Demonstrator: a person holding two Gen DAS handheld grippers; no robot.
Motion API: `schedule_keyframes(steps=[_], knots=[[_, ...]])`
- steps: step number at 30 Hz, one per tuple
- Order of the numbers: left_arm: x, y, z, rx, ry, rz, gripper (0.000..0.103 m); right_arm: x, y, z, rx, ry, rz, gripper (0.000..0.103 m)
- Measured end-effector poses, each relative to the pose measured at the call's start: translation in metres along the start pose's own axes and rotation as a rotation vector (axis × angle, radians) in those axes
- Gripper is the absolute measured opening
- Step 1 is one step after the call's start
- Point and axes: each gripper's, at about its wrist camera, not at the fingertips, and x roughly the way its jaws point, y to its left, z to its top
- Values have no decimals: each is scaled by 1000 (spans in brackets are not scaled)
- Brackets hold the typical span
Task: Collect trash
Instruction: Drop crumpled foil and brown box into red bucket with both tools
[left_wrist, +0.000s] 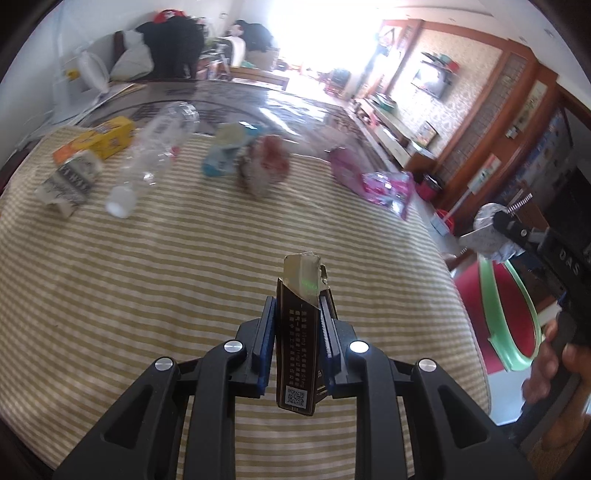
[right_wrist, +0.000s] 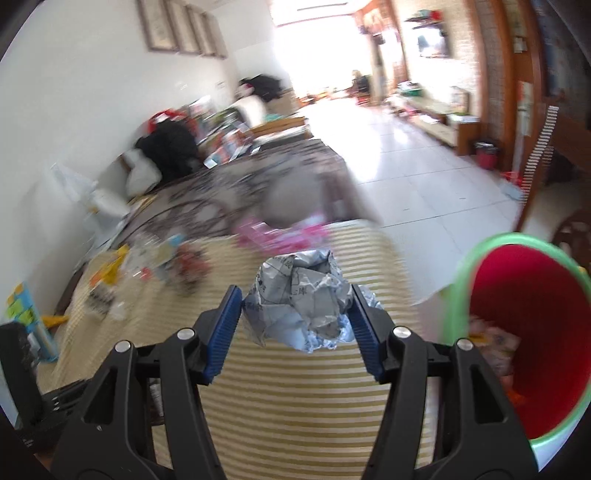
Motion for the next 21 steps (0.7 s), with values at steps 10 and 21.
schedule_keyframes(steps=[10,21], knots=[[12,-53,-5,83,33,-73,19,-25,-129,-7,334,5,-255,59],[24,-168,8,242,53,-312,19,-59,-157,-3,473,-176,-489,98]])
